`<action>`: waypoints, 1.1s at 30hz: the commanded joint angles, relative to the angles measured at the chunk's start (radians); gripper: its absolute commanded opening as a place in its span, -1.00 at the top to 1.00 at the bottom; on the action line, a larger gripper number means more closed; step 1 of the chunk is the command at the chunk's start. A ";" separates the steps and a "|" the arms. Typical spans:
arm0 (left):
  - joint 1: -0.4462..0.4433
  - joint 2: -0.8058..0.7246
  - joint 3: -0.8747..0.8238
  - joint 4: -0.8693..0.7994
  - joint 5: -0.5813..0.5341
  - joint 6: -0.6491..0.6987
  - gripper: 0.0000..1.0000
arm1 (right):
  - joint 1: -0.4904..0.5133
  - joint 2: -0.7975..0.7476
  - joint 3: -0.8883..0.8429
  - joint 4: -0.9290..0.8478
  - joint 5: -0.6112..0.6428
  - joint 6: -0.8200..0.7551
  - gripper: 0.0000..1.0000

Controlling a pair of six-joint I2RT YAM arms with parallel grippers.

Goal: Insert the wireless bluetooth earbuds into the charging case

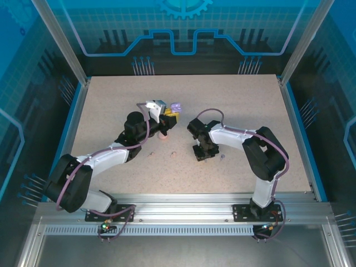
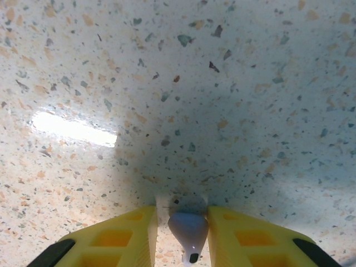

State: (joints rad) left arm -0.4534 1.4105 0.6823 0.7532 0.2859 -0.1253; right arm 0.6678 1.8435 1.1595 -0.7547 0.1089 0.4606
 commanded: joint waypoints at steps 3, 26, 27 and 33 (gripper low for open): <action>0.007 0.000 0.017 0.003 0.035 -0.002 1.00 | 0.009 -0.012 -0.017 -0.008 0.023 0.009 0.61; 0.004 -0.020 0.029 0.037 0.160 -0.002 1.00 | -0.059 -0.374 0.047 -0.017 0.016 0.015 0.77; 0.003 -0.024 0.031 0.036 0.164 0.000 1.00 | -0.068 -0.401 0.062 -0.020 0.016 0.009 0.77; -0.042 -0.051 0.046 0.028 0.135 0.127 1.00 | -0.123 -0.519 0.172 -0.017 -0.007 -0.029 0.78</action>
State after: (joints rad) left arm -0.4683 1.3998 0.6838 0.7464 0.4091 -0.0937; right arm 0.5709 1.3739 1.2686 -0.7593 0.1196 0.4591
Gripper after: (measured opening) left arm 0.239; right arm 0.112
